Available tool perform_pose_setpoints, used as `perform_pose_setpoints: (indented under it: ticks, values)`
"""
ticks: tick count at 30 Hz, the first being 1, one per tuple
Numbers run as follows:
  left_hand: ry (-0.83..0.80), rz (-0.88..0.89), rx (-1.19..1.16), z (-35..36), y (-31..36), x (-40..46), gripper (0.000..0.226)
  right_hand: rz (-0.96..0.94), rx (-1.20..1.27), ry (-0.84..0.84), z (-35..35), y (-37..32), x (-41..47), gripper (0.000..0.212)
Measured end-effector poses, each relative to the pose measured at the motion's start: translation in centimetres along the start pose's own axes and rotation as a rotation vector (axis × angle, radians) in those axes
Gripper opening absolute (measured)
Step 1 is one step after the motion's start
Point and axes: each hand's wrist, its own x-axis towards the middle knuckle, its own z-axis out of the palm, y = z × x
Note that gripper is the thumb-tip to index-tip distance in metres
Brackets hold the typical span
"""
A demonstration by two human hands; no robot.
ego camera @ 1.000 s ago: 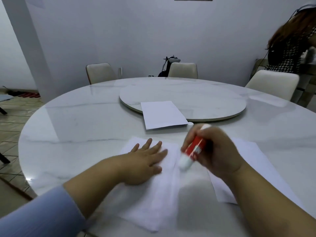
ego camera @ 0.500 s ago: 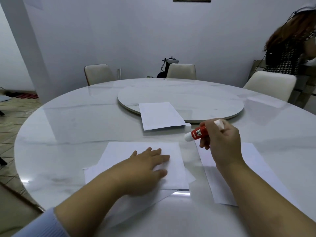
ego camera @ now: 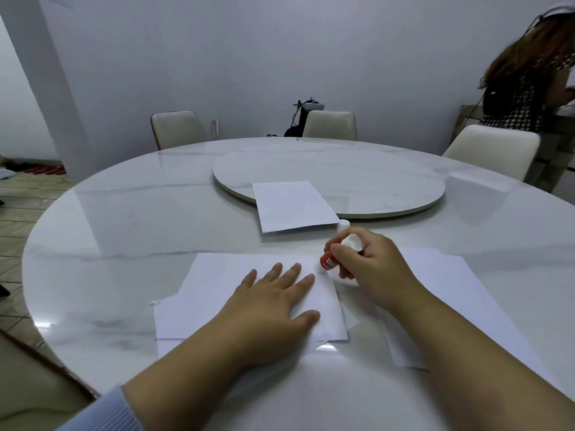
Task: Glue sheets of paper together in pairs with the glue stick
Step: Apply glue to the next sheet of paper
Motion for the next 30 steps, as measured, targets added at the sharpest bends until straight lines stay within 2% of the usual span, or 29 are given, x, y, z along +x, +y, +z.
perform_pose_setpoints:
  ticks: [3,9,11,13,15,17,18,19,21,22,24,25,27,28,30]
  values:
    - [-0.01,0.0,0.007,0.0,0.0,-0.1,0.06,-0.01,0.018,-0.028,-0.4,-0.7,-0.6,0.017]
    - [-0.012,0.018,-0.003,0.0,-0.2,-0.1,0.061,0.025,0.078,-0.293,-0.6,-1.4,-1.4,0.019]
    - [-0.034,0.032,-0.02,-0.2,-0.3,-0.1,0.06,0.016,0.14,-0.317,-0.8,-1.5,-1.4,0.019]
    - [-0.084,0.053,-0.034,-0.8,-0.6,0.0,0.059,0.0,0.328,-0.183,-1.4,-1.5,-1.0,0.019]
    - [-0.2,0.105,-0.041,-2.1,-1.4,-0.1,0.059,-0.008,0.494,0.033,-2.1,-1.3,-0.5,0.022]
    - [-0.343,0.189,-0.109,-3.7,-2.4,-0.6,0.06,-0.026,0.538,0.195,-2.7,-1.1,-0.2,0.024]
    - [-0.364,0.219,-0.178,-4.2,-2.8,-0.8,0.061,-0.026,0.531,0.251,-2.8,-1.0,-0.1,0.023]
    - [-0.316,0.212,-0.251,-4.5,-2.9,-0.8,0.059,-0.022,0.515,0.292,-2.9,-0.9,-0.1,0.023]
    - [-0.055,0.066,-0.296,-3.7,-2.6,-0.6,0.05,-0.013,0.464,0.336,-2.7,-0.9,-0.1,0.022]
    - [0.065,-0.045,-0.221,-3.0,-2.3,-0.5,0.052,-0.008,0.432,0.347,-2.6,-0.8,-0.1,0.022]
    - [0.108,-0.171,-0.037,-1.7,-2.1,-0.1,0.063,-0.005,0.37,0.357,-2.4,-0.7,-0.1,0.02]
    - [0.062,-0.153,-0.008,-1.3,-2.2,0.0,0.066,-0.009,0.348,0.358,-2.3,-0.6,-0.2,0.019]
    - [-0.015,-0.041,-0.112,-1.5,-2.8,0.0,0.061,-0.02,0.31,0.36,-2.0,-0.5,-0.1,0.019]
    - [-0.006,0.02,-0.195,-1.8,-3.0,-0.1,0.055,-0.027,0.297,0.359,-1.9,-0.5,-0.1,0.02]
    - [0.117,0.088,-0.295,-1.8,-2.9,0.0,0.044,-0.046,0.286,0.343,-1.6,-0.4,0.0,0.02]
